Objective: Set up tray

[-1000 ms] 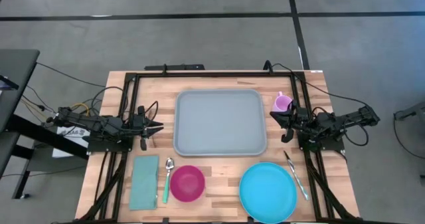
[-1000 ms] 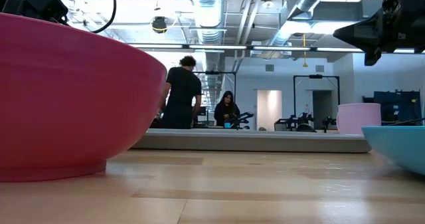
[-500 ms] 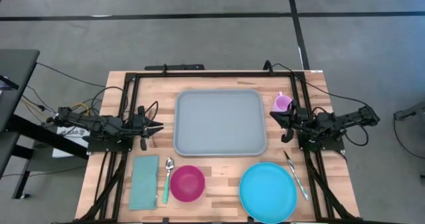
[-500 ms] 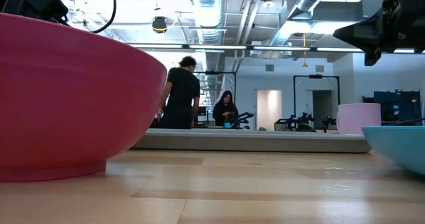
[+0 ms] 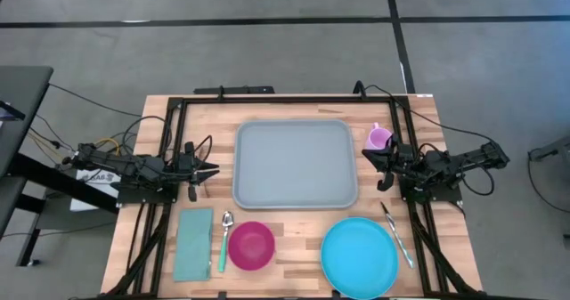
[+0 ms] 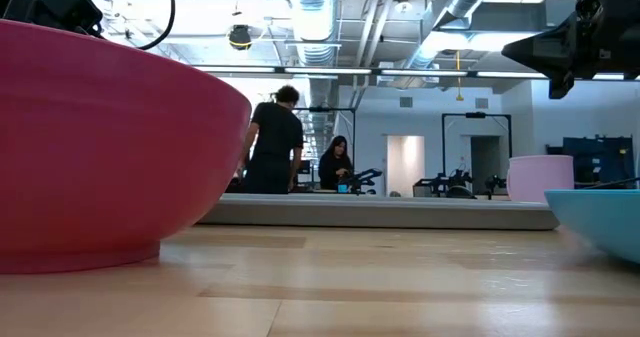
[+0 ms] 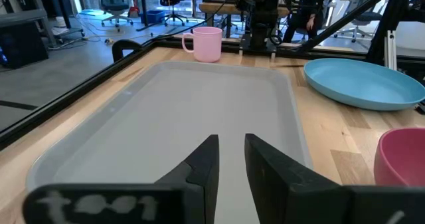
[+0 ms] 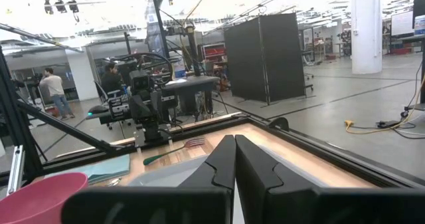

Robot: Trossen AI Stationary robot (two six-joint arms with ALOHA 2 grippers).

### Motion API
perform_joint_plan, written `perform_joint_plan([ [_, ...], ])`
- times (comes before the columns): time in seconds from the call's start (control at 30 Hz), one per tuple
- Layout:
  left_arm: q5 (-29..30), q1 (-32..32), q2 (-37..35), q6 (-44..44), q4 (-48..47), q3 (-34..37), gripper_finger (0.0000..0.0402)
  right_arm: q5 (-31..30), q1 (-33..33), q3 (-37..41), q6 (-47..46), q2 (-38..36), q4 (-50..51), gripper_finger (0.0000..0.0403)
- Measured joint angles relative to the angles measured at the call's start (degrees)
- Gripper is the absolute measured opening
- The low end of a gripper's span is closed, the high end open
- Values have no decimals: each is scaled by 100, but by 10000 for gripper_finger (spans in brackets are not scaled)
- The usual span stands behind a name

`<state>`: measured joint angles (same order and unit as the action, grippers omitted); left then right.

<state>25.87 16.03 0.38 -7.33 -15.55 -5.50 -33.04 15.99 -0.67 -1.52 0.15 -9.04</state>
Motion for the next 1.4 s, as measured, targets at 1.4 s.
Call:
perform_joint_plan([
  [1.4, 47, 0, -2, -745, 623, 37, 63, 0, 0, -1, 0, 1, 2, 0],
])
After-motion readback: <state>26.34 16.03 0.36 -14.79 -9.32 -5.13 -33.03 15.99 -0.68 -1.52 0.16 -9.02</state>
